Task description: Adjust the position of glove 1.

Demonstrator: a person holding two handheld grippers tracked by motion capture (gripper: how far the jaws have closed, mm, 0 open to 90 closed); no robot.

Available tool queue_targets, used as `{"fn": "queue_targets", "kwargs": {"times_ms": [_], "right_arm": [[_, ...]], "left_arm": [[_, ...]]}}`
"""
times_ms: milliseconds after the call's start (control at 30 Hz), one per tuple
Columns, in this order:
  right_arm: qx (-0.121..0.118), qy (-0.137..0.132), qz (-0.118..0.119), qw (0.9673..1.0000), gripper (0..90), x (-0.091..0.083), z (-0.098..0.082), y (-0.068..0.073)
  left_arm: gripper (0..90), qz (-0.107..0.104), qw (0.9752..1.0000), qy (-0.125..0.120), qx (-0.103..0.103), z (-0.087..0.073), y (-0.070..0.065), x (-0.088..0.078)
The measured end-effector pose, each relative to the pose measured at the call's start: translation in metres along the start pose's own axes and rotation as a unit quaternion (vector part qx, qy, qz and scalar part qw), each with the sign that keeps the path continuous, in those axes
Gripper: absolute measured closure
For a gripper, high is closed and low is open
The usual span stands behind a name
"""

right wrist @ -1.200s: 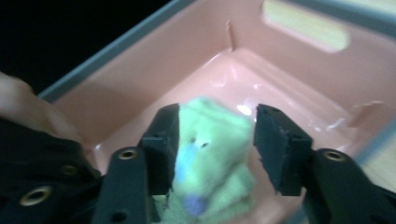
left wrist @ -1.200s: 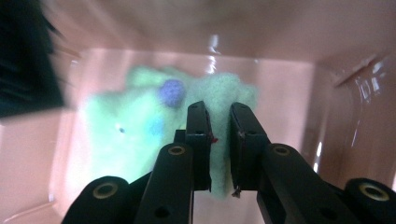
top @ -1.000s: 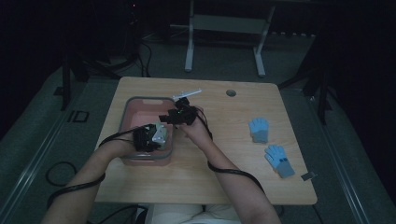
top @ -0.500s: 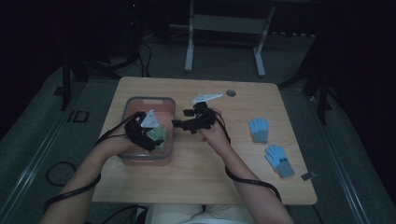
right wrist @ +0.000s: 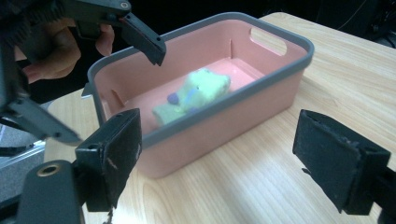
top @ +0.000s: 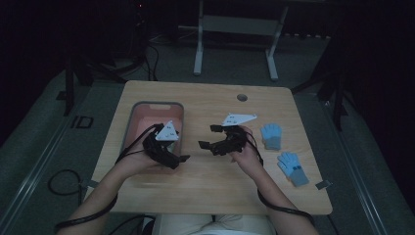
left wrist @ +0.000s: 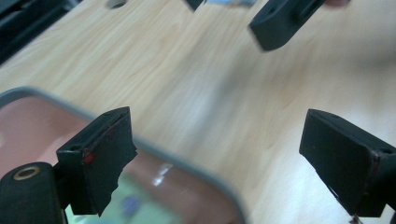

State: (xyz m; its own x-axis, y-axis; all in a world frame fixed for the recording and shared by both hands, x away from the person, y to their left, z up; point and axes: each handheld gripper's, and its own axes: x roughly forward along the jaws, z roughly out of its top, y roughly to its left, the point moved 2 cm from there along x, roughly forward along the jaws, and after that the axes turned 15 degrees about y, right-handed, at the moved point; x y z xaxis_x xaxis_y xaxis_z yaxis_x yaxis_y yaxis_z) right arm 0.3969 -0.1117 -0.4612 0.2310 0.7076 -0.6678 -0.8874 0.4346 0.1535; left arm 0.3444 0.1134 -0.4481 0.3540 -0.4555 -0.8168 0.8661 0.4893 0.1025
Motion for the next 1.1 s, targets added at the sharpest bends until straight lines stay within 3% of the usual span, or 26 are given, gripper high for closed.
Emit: {"fn": "queue_targets", "kwargs": {"times_ms": [133,367,500,600,667,833,967,1100], "right_arm": [[0.012,-0.002,-0.005,0.9999,14.8,-0.012,-0.011,-0.003],[0.029,-0.013,-0.026,0.9992,14.8,-0.037,-0.029,-0.013],[0.031,-0.012,-0.045,0.9985,15.1,-0.047,-0.040,-0.018],[0.036,-0.012,-0.053,0.9979,15.0,-0.051,-0.049,-0.022],[0.040,-0.018,-0.056,0.9975,15.0,-0.053,-0.055,-0.025],[0.049,-0.032,-0.056,0.9967,15.0,-0.060,-0.069,-0.032],[0.054,-0.031,-0.064,0.9960,15.0,-0.066,-0.078,-0.036],[0.059,-0.037,-0.076,0.9947,14.9,-0.072,-0.088,-0.039]], "left_arm": [[9.9,-0.020,0.9994,-0.029,-0.005,0.008,-0.013,0.004],[10.0,-0.029,0.9989,-0.027,0.023,0.019,-0.039,0.020],[10.6,-0.045,0.9978,-0.037,0.032,0.025,-0.057,0.028],[11.6,-0.062,0.9964,-0.029,0.050,0.028,-0.073,0.039],[11.6,-0.059,0.9963,-0.022,0.059,0.028,-0.083,0.047],[11.6,-0.040,0.9978,-0.012,0.051,0.026,-0.100,0.068],[11.0,-0.046,0.9979,-0.003,0.045,0.021,-0.106,0.083],[7.2,-0.024,0.9992,0.012,0.029,0.013,-0.106,0.098]]}}
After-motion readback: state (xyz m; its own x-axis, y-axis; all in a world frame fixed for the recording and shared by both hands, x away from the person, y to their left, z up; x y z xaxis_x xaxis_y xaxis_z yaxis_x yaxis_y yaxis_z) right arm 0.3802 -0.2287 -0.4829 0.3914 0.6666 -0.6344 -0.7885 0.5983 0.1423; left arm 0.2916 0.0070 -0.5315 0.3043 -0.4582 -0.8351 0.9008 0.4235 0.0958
